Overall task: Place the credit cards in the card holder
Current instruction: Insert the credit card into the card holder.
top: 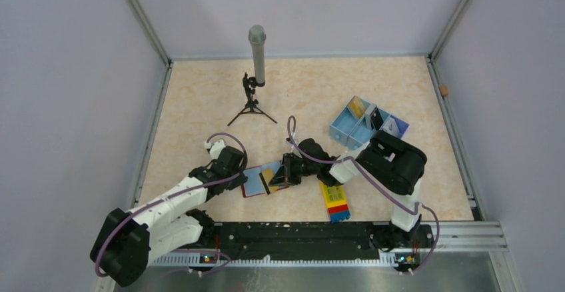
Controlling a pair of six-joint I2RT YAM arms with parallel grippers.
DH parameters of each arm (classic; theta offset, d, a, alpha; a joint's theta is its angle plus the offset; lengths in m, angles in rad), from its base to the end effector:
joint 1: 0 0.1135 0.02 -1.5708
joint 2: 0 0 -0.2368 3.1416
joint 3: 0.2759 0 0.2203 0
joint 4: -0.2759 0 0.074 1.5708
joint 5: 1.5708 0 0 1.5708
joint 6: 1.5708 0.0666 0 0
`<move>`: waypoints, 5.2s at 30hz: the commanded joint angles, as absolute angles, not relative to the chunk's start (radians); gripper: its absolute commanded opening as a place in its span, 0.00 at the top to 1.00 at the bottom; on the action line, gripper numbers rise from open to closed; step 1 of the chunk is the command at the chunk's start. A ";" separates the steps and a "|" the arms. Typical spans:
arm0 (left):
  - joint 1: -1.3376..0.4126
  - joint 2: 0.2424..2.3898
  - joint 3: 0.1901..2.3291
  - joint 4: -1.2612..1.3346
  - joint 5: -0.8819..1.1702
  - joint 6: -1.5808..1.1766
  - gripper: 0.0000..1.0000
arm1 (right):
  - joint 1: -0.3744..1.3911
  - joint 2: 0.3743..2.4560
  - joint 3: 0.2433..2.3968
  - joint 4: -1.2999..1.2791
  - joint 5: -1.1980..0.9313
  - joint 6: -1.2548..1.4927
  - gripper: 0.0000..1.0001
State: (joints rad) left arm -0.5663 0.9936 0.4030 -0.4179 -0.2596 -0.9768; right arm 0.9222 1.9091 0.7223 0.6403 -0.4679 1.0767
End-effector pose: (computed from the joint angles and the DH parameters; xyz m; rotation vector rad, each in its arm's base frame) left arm 0.1560 -0.0789 0.1267 -0.6136 2.4762 -0.2748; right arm 0.1861 0.2952 0.0935 -0.1424 2.5431 1.5192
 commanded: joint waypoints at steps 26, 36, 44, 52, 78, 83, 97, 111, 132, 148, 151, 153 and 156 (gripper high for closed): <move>-0.561 1.050 0.410 -0.407 -0.213 -0.962 0.77 | 0.950 2.013 0.788 0.588 -0.318 1.099 1.00; -0.561 1.047 0.412 -0.406 -0.203 -0.966 0.80 | 0.986 2.017 0.786 0.568 -0.331 1.121 1.00; -0.559 1.009 0.416 -0.432 -0.219 -0.968 0.79 | 0.996 1.928 0.807 0.450 -0.259 1.053 0.81; -0.560 0.983 0.427 -0.460 -0.235 -0.958 0.73 | 0.997 1.826 0.885 0.230 -0.128 0.896 0.54; -0.558 1.011 0.495 -0.388 -0.099 -0.903 0.42 | 1.020 1.693 1.077 -0.171 0.075 0.529 0.30; -0.558 1.019 0.494 -0.321 -0.034 -0.900 0.42 | 1.015 1.694 1.081 -0.189 0.081 0.512 0.29; -0.560 1.141 0.429 -0.106 0.095 -0.994 0.42 | 0.965 1.695 1.008 -0.170 0.040 0.552 0.44; -0.560 1.222 0.402 -0.038 0.104 -1.002 0.53 | 0.965 1.717 0.992 -0.127 -0.045 0.606 0.56; -0.560 1.185 0.419 -0.117 0.055 -0.969 0.64 | 0.985 1.615 0.933 -0.097 0.016 0.566 0.49; -0.560 1.192 0.486 -0.124 0.036 -0.932 0.61 | 0.995 1.509 0.701 0.126 -0.121 0.998 0.61; -0.559 1.202 0.487 -0.112 0.041 -0.933 0.61 | 0.995 1.514 0.684 0.153 -0.125 1.015 0.61; -0.560 1.209 0.487 -0.098 0.043 -0.936 0.61 | 0.996 1.526 0.680 0.180 -0.132 1.022 0.60; -0.560 1.232 0.491 -0.078 0.047 -0.936 0.61 | 0.996 1.550 0.681 0.208 -0.140 1.029 0.60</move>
